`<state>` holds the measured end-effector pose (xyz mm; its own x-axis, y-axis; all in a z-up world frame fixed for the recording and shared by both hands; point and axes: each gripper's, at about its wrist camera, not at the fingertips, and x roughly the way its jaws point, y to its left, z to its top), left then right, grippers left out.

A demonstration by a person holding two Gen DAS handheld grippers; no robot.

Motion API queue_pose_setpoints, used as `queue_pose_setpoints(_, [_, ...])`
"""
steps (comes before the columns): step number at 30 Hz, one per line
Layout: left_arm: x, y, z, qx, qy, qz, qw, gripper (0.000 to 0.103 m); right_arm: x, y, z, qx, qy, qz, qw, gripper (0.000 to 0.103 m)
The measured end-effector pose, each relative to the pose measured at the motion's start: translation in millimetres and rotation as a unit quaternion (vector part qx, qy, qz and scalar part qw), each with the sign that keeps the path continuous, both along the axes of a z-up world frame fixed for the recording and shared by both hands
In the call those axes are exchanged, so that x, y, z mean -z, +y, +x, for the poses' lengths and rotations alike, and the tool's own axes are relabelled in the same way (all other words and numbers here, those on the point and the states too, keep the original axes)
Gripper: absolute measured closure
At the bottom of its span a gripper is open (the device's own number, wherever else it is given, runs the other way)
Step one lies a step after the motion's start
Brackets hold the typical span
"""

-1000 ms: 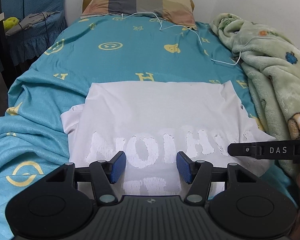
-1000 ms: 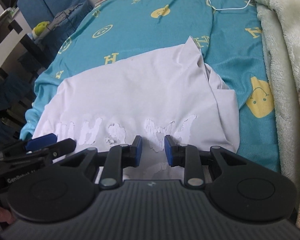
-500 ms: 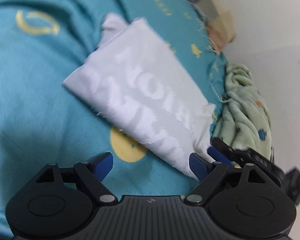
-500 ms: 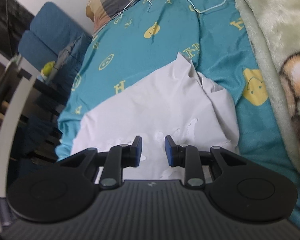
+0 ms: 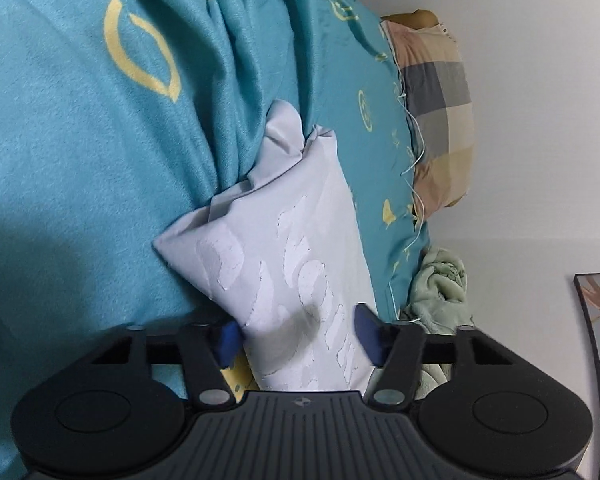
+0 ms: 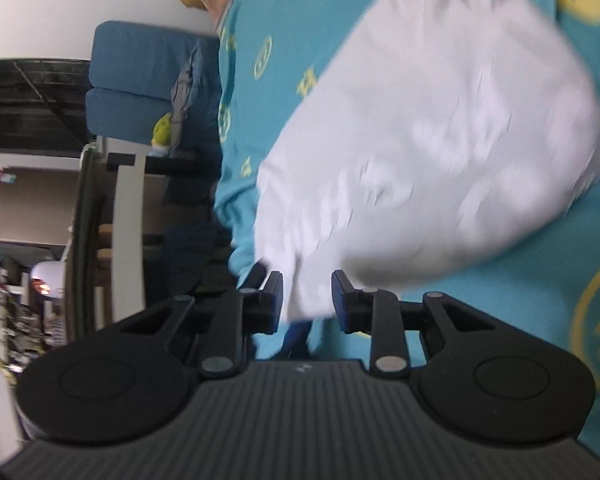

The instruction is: Fold clothes

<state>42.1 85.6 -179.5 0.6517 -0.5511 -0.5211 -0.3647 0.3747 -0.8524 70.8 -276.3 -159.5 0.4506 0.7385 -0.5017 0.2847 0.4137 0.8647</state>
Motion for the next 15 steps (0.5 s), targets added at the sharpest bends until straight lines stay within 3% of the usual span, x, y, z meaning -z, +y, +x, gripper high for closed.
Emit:
queue_pose_setpoints(1, [-4.0, -1.6, 1.7, 0.005, -0.005, 0.012, 0.9999, 0.089, 5.8, 3.2, -0.2, -0.001, 0.014, 0.02, 1.0, 0.072])
queue_pose_setpoints(4, [-20.2, -5.1, 3.0, 0.009, -0.045, 0.008, 0.9989, 0.09, 23.3, 6.3, 0.8, 0.017, 0.052, 0.075, 0.996, 0.061])
queue_pose_setpoints(6, [-30.1, -8.5, 5.4, 0.015, -0.066, 0.007, 0.9977, 0.091, 30.0, 4.8, 1.6, 0.041, 0.062, 0.086, 0.993, 0.04])
queue_pose_setpoints(8, [-33.6, -10.3, 7.4, 0.019, -0.074, 0.002, 0.9971, 0.091, 35.5, 2.7, 2.3, 0.068, 0.069, 0.093, 0.991, 0.029])
queue_pose_setpoints(12, [-33.4, -10.1, 9.4, 0.018, -0.075, -0.018, 0.9969, 0.091, 47.8, -3.2, 4.4, 0.111, 0.084, 0.109, 0.984, 0.028])
queue_pose_setpoints(15, [-28.1, -7.2, 8.6, 0.013, -0.065, -0.035, 0.9972, 0.091, 49.5, -25.4, -8.9, 0.2, 0.089, 0.063, 0.974, 0.028])
